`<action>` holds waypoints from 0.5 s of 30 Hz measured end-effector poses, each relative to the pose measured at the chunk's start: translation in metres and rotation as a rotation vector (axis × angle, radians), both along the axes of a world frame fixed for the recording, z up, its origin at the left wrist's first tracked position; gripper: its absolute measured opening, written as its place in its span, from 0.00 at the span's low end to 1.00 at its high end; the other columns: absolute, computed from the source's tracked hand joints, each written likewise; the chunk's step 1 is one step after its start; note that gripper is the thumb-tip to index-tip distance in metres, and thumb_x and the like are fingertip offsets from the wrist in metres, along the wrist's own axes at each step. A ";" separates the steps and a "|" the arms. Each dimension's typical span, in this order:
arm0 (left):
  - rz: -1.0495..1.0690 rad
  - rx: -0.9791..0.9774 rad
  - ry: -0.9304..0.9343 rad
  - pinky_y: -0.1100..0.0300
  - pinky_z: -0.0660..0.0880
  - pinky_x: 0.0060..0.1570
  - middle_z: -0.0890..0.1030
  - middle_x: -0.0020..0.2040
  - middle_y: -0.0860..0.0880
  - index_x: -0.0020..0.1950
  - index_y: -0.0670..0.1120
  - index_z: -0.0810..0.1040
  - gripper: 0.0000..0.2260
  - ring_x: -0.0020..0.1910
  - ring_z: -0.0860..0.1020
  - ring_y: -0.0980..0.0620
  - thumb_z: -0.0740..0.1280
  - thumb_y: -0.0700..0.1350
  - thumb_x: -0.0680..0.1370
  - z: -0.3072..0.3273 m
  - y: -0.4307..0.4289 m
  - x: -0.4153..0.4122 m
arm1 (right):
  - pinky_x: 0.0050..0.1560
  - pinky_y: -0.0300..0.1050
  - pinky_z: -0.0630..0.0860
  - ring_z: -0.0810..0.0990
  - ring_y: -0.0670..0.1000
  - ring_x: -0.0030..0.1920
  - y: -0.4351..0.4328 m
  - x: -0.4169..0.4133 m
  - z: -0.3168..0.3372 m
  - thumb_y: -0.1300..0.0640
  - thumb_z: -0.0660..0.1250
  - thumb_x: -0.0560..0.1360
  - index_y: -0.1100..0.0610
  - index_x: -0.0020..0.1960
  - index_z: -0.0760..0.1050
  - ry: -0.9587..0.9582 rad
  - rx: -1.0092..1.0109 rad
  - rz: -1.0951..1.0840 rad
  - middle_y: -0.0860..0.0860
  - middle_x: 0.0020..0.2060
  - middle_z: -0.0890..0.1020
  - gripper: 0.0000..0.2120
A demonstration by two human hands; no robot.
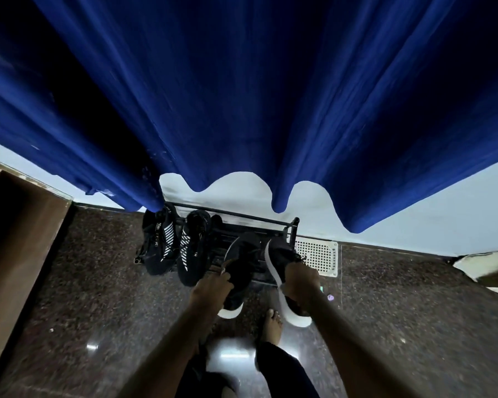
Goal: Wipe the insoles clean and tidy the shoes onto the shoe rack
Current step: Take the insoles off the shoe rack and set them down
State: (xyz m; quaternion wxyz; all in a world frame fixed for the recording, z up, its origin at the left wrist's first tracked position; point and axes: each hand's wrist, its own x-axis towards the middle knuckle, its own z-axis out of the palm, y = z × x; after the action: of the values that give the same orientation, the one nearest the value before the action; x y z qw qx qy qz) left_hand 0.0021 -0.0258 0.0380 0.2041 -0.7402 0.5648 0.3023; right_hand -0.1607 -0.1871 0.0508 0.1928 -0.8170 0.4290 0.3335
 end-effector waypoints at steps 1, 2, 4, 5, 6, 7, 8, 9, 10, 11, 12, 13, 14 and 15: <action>0.024 -0.017 0.027 0.52 0.76 0.55 0.70 0.68 0.51 0.67 0.52 0.75 0.17 0.65 0.73 0.46 0.66 0.43 0.78 0.006 0.005 0.000 | 0.53 0.49 0.78 0.81 0.59 0.58 0.007 -0.001 0.004 0.49 0.71 0.72 0.58 0.60 0.78 -0.019 0.048 -0.040 0.56 0.57 0.82 0.20; 0.055 -0.025 0.056 0.51 0.76 0.56 0.70 0.69 0.52 0.67 0.53 0.75 0.18 0.65 0.73 0.46 0.68 0.44 0.77 0.010 0.009 0.001 | 0.51 0.48 0.77 0.81 0.59 0.58 0.013 -0.001 0.008 0.48 0.73 0.70 0.59 0.60 0.78 -0.043 0.088 -0.087 0.58 0.57 0.82 0.23; 0.114 -0.043 0.116 0.49 0.76 0.59 0.68 0.71 0.54 0.69 0.54 0.72 0.23 0.66 0.73 0.45 0.71 0.44 0.75 0.015 0.017 0.003 | 0.45 0.44 0.75 0.81 0.59 0.55 0.022 0.001 0.011 0.47 0.76 0.67 0.62 0.59 0.78 -0.086 0.199 -0.218 0.59 0.55 0.82 0.27; 0.125 -0.052 0.139 0.49 0.75 0.61 0.68 0.72 0.54 0.71 0.53 0.71 0.25 0.67 0.73 0.45 0.72 0.44 0.74 0.019 0.021 0.004 | 0.43 0.43 0.72 0.81 0.58 0.53 0.026 0.002 0.016 0.48 0.77 0.67 0.63 0.59 0.77 -0.108 0.256 -0.275 0.59 0.53 0.82 0.27; 0.136 -0.065 0.161 0.49 0.73 0.63 0.68 0.73 0.53 0.72 0.52 0.70 0.27 0.67 0.72 0.45 0.72 0.44 0.74 0.022 0.024 0.006 | 0.43 0.43 0.71 0.81 0.56 0.51 0.031 0.004 0.019 0.49 0.78 0.66 0.64 0.59 0.77 -0.136 0.302 -0.332 0.59 0.50 0.81 0.27; 0.151 -0.081 0.186 0.50 0.72 0.64 0.68 0.73 0.52 0.74 0.51 0.69 0.28 0.68 0.72 0.45 0.72 0.44 0.75 0.028 0.028 0.009 | 0.42 0.44 0.72 0.79 0.54 0.47 0.036 0.007 0.024 0.51 0.78 0.66 0.65 0.58 0.76 -0.174 0.342 -0.383 0.58 0.47 0.80 0.27; 0.165 -0.110 0.213 0.51 0.71 0.65 0.69 0.73 0.52 0.74 0.50 0.68 0.28 0.68 0.72 0.46 0.71 0.44 0.75 0.032 0.031 0.012 | 0.43 0.46 0.73 0.77 0.52 0.46 0.042 0.010 0.028 0.54 0.79 0.65 0.66 0.57 0.75 -0.219 0.385 -0.421 0.56 0.45 0.79 0.27; 0.176 -0.132 0.235 0.53 0.70 0.65 0.70 0.72 0.51 0.75 0.50 0.68 0.28 0.69 0.72 0.46 0.71 0.44 0.75 0.037 0.034 0.015 | 0.46 0.49 0.75 0.76 0.51 0.46 0.049 0.012 0.030 0.58 0.80 0.64 0.67 0.58 0.73 -0.272 0.435 -0.454 0.56 0.44 0.78 0.28; 0.179 -0.145 0.255 0.54 0.70 0.65 0.70 0.72 0.51 0.75 0.49 0.68 0.28 0.69 0.72 0.47 0.71 0.44 0.75 0.041 0.038 0.019 | 0.47 0.50 0.76 0.74 0.52 0.47 0.057 0.013 0.033 0.62 0.80 0.63 0.67 0.59 0.71 -0.322 0.476 -0.492 0.56 0.45 0.76 0.29; 0.178 -0.151 0.273 0.55 0.69 0.65 0.70 0.72 0.50 0.75 0.49 0.68 0.28 0.69 0.71 0.47 0.71 0.44 0.75 0.047 0.043 0.025 | 0.47 0.50 0.75 0.73 0.52 0.47 0.067 0.017 0.037 0.66 0.79 0.62 0.66 0.61 0.69 -0.366 0.479 -0.511 0.56 0.45 0.75 0.31; 0.171 -0.160 0.287 0.56 0.68 0.66 0.70 0.73 0.50 0.75 0.49 0.68 0.28 0.70 0.70 0.48 0.70 0.44 0.75 0.054 0.050 0.032 | 0.45 0.51 0.75 0.73 0.52 0.47 0.076 0.018 0.037 0.65 0.78 0.58 0.63 0.62 0.68 -0.412 0.450 -0.549 0.56 0.46 0.75 0.35; 0.164 -0.163 0.301 0.57 0.66 0.66 0.69 0.73 0.49 0.75 0.48 0.68 0.29 0.71 0.69 0.48 0.70 0.44 0.75 0.062 0.055 0.040 | 0.44 0.53 0.76 0.73 0.52 0.45 0.083 0.023 0.043 0.61 0.78 0.54 0.58 0.61 0.68 -0.445 0.398 -0.587 0.55 0.46 0.76 0.38; 0.155 -0.164 0.317 0.57 0.65 0.68 0.68 0.74 0.49 0.76 0.48 0.67 0.29 0.72 0.68 0.48 0.71 0.44 0.75 0.068 0.059 0.048 | 0.44 0.53 0.77 0.75 0.52 0.44 0.088 0.028 0.040 0.57 0.76 0.51 0.53 0.58 0.69 -0.482 0.390 -0.637 0.54 0.45 0.77 0.37; 0.140 -0.162 0.325 0.56 0.64 0.68 0.68 0.75 0.48 0.76 0.47 0.67 0.29 0.73 0.67 0.47 0.71 0.44 0.75 0.078 0.064 0.058 | 0.43 0.51 0.77 0.75 0.52 0.43 0.095 0.039 0.060 0.55 0.75 0.53 0.52 0.54 0.70 -0.518 0.400 -0.685 0.54 0.42 0.78 0.31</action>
State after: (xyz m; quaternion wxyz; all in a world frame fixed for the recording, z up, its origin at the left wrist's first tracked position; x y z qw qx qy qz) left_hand 0.0599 0.0381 0.1159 0.0285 -0.7330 0.5600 0.3851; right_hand -0.1219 -0.0921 0.1112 0.5460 -0.6315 0.5390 0.1121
